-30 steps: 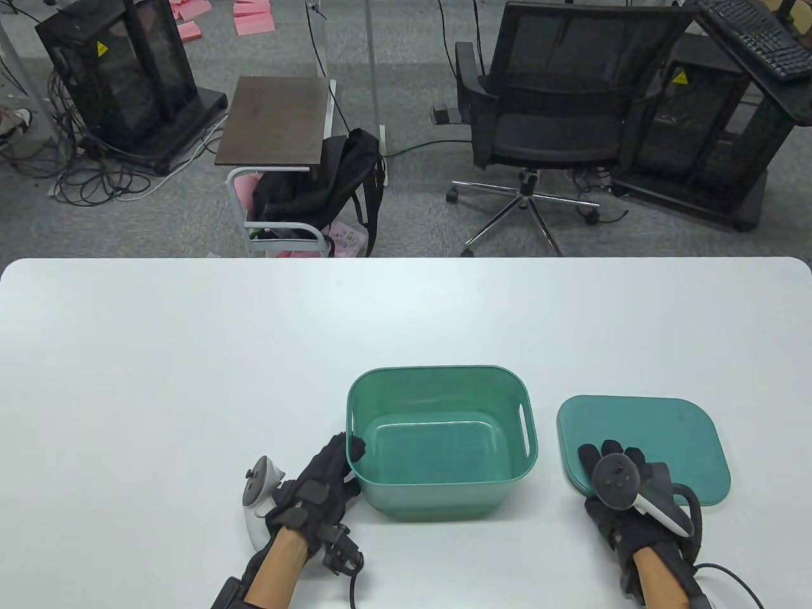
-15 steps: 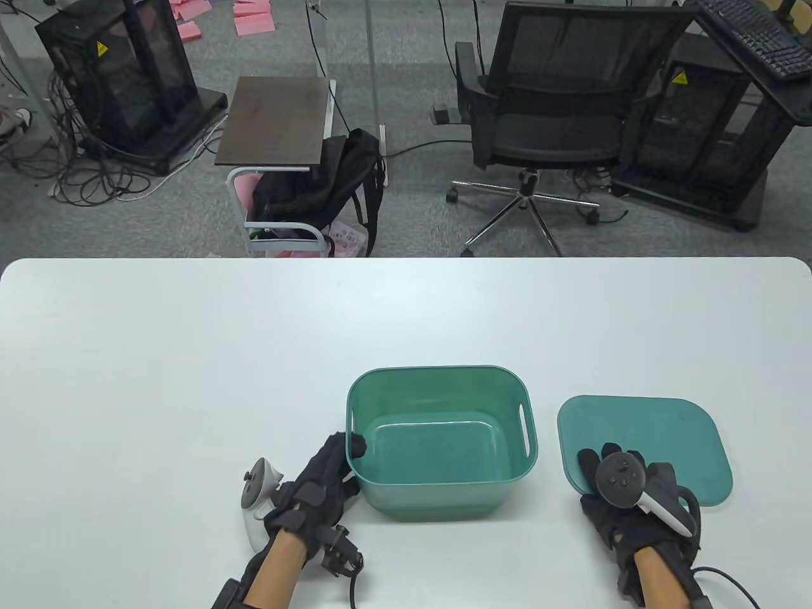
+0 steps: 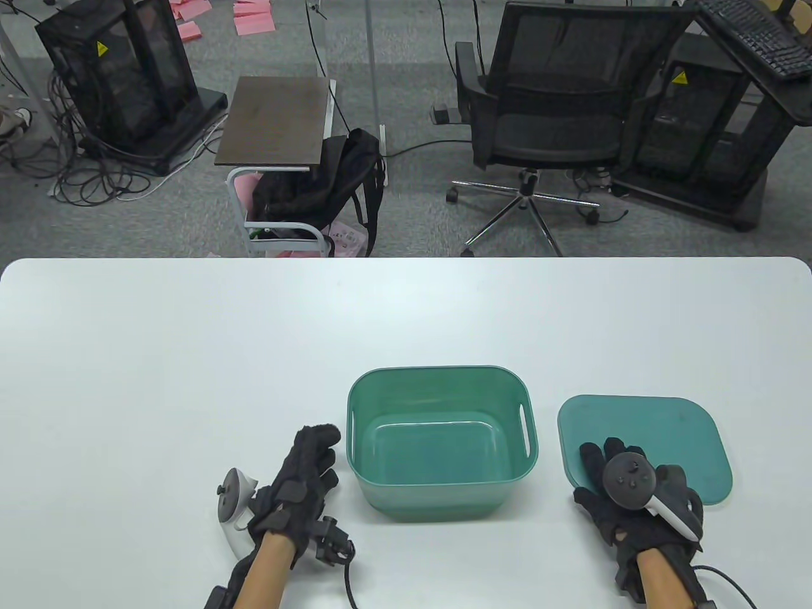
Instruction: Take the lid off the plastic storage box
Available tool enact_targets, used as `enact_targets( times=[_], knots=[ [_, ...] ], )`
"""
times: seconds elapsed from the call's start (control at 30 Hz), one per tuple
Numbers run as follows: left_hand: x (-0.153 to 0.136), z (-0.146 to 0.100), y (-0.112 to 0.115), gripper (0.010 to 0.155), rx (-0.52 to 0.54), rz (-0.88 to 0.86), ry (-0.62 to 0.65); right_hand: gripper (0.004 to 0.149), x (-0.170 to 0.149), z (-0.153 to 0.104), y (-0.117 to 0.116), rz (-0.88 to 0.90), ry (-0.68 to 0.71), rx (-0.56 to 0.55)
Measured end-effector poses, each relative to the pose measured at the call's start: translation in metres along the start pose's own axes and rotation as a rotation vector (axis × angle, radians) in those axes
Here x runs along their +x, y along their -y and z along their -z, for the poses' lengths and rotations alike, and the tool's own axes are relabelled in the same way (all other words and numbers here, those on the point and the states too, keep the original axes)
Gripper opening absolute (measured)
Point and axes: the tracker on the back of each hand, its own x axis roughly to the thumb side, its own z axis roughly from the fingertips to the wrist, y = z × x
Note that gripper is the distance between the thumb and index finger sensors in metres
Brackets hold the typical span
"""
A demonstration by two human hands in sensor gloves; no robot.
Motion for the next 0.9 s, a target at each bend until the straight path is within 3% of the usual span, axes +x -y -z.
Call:
enact_targets(
  times=[0.1,0.3,0.43,0.57,0.63,0.7,0.9],
  knots=[
    [0.025,-0.003,0.008,0.070,-0.007,0.141,0.131,0.069,0.009,-0.004,0.018,0.047,0.033,-0.098],
    [0.072,-0.017,0.042,0.072,-0.020,0.427,0.420,0.066,0.054,-0.019,0.057,0.219,0.193,-0.404],
    [0.086,-0.023,0.069,0.072,-0.072,0.711,0.513,0.066,0.092,-0.029,0.067,0.245,0.320,-0.519],
    [0.088,-0.030,0.092,0.073,-0.063,0.990,0.648,0.072,0.119,-0.037,0.062,0.213,0.407,-0.612],
    [0.083,-0.031,0.097,0.074,-0.059,1.075,0.691,0.076,0.126,-0.038,0.056,0.177,0.428,-0.600],
    [0.077,-0.029,0.099,0.078,-0.078,1.156,0.652,0.081,0.129,-0.036,0.050,0.105,0.438,-0.537],
    [0.067,-0.020,0.096,0.088,-0.090,1.327,0.562,0.085,0.131,-0.033,0.039,0.096,0.451,-0.495]
  ],
)
